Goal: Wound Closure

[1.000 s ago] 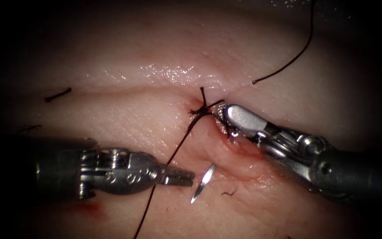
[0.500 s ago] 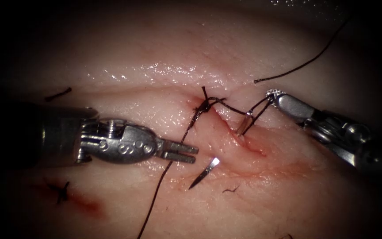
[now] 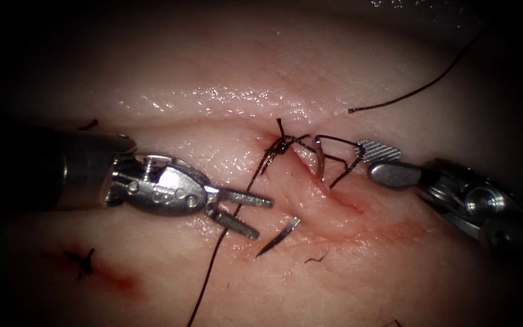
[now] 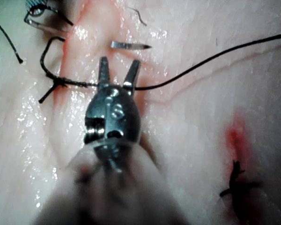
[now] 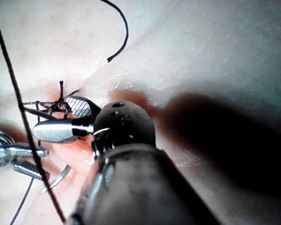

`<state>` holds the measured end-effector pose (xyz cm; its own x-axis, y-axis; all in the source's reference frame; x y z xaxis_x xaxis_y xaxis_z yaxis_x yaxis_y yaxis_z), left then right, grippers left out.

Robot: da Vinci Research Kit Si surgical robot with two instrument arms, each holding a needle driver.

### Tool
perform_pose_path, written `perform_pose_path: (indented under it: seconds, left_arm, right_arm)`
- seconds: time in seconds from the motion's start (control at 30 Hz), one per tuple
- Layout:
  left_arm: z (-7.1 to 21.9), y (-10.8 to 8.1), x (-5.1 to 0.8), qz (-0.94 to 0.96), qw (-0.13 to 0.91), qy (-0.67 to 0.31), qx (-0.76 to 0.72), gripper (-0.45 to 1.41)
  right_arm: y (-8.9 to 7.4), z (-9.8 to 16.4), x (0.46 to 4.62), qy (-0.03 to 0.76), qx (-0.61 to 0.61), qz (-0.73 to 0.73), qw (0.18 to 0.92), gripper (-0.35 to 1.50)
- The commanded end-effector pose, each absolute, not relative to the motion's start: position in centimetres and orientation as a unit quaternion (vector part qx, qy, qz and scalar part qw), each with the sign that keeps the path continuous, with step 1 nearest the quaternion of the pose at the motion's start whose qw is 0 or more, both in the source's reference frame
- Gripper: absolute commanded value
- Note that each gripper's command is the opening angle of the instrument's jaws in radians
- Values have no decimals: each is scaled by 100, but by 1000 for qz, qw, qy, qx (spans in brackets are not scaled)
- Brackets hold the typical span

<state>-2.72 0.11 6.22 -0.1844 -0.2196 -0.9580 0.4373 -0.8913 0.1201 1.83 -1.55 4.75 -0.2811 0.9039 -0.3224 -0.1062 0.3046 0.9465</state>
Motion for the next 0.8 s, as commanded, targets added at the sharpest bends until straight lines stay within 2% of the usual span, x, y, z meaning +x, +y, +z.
perform_pose_path:
  seconds: [0.03,0.27,0.4,0.6,0.7,0.8]
  left_arm:
    - [627,9,-277,-764,214,91,601,51]
    - [636,2,-281,-745,252,75,613,42]
    - [641,7,-288,-734,276,58,618,39]
    - [647,12,-302,-731,279,54,620,46]
    - [648,13,-309,-729,280,55,622,39]
    - [648,10,-315,-724,284,57,626,44]
  right_arm:
    - [-158,480,190,624,319,495,514,146]
    - [-156,480,182,615,289,486,550,146]
    - [-149,483,160,603,243,486,584,148]
    - [-141,487,127,599,218,494,591,148]
    - [-140,488,123,598,210,494,595,148]
    - [-141,488,124,599,207,493,596,148]
